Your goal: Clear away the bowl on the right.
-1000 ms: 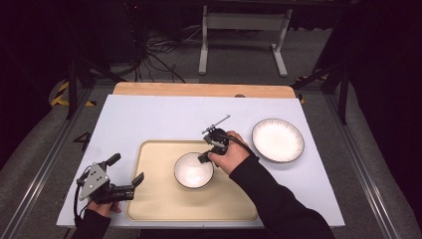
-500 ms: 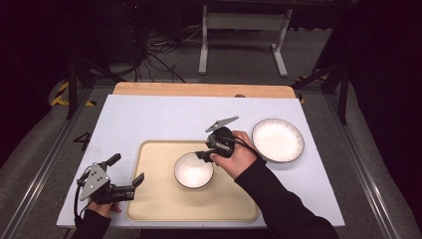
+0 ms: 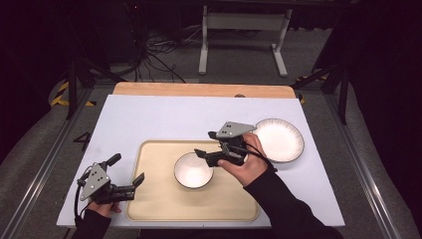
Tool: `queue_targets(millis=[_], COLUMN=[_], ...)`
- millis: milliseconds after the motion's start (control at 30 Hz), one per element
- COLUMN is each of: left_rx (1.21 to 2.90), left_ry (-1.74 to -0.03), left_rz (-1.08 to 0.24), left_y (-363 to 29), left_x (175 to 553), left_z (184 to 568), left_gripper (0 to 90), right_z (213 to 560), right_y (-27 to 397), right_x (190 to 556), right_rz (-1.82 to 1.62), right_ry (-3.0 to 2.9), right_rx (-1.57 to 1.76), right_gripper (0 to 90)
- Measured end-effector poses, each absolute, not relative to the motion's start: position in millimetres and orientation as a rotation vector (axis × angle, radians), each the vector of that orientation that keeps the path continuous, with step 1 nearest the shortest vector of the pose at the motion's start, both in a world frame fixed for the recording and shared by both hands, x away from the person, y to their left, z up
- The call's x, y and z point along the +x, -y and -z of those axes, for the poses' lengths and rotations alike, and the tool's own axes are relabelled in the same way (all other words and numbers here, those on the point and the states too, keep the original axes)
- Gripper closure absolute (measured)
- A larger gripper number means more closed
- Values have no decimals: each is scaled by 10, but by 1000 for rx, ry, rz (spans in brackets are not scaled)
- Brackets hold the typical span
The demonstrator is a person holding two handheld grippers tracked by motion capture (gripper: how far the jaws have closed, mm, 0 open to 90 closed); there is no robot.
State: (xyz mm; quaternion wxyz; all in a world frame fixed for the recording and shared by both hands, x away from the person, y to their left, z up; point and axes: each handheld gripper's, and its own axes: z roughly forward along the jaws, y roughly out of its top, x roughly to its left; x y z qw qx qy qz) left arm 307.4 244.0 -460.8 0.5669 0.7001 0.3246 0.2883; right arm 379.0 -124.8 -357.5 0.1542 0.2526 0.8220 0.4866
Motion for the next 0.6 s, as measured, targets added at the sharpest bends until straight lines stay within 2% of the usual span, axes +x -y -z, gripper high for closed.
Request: queue_targets(millis=[600], left_rx=[1646], left_ry=[-760], left_rz=[-680], left_y=[-2438], left_x=[3076], left_z=[4608], left_gripper=[1], right_z=[3596], right_y=[1465], right_x=[3544], right_rz=[-1551], right_ry=[-2094], right_rx=[417], right_gripper=[238])
